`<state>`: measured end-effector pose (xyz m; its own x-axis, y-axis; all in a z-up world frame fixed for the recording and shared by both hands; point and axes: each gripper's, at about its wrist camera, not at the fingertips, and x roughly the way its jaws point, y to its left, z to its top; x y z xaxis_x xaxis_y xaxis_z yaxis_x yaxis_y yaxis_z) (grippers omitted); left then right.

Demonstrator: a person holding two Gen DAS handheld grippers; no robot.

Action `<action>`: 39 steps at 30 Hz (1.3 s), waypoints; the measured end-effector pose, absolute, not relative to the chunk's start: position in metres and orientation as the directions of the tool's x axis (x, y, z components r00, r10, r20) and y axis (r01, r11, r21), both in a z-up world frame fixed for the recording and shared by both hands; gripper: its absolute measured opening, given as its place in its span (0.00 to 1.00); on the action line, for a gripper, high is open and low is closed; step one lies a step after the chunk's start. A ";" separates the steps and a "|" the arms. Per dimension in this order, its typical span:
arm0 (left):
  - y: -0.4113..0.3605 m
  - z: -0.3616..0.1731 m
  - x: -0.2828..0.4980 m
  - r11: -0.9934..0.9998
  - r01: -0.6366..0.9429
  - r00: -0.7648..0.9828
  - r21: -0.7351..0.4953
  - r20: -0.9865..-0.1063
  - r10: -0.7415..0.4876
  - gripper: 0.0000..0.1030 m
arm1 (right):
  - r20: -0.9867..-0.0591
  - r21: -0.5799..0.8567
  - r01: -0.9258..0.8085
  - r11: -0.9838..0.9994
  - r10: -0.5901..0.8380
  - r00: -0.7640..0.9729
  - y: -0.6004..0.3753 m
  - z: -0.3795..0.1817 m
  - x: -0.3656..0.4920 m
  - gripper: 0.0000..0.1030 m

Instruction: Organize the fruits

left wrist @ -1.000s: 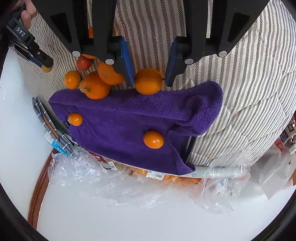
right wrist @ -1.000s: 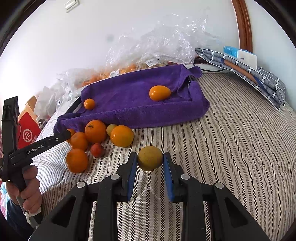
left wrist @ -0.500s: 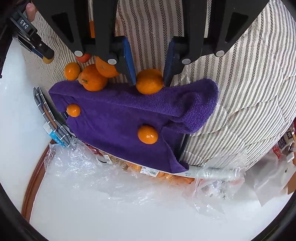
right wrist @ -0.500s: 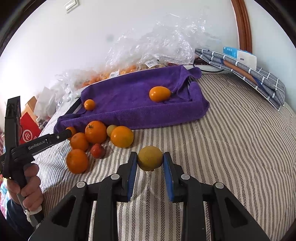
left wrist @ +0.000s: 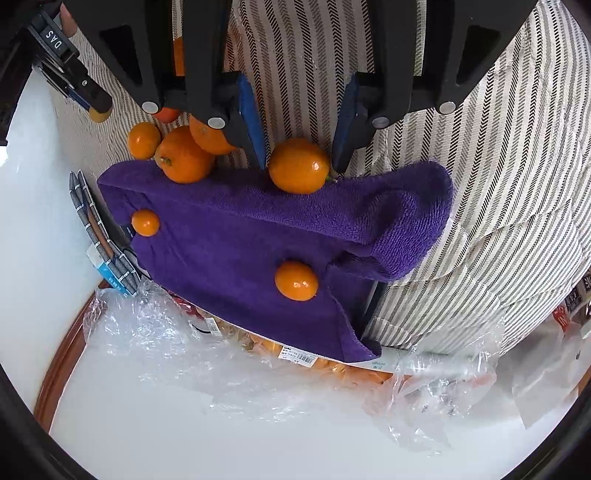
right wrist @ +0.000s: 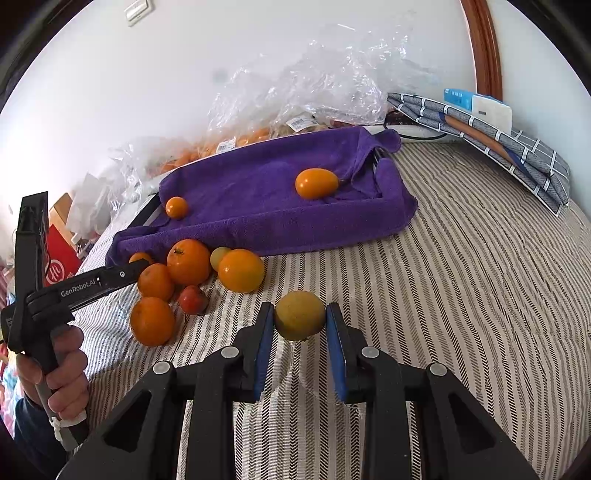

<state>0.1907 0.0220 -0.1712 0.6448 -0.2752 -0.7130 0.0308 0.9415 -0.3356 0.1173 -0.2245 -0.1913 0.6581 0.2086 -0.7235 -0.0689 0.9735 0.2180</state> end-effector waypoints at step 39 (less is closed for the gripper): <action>0.059 -0.127 0.163 0.931 -0.040 0.812 -0.362 -0.554 -0.181 0.31 | -0.635 0.214 -0.064 0.975 0.188 0.749 -0.236 -0.148 0.115 0.27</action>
<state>0.1632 0.0590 -0.1272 0.8123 -0.1810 -0.5545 -0.0399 0.9312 -0.3624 0.1150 -0.2364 -0.1482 0.7493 0.1884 -0.6349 -0.0636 0.9747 0.2142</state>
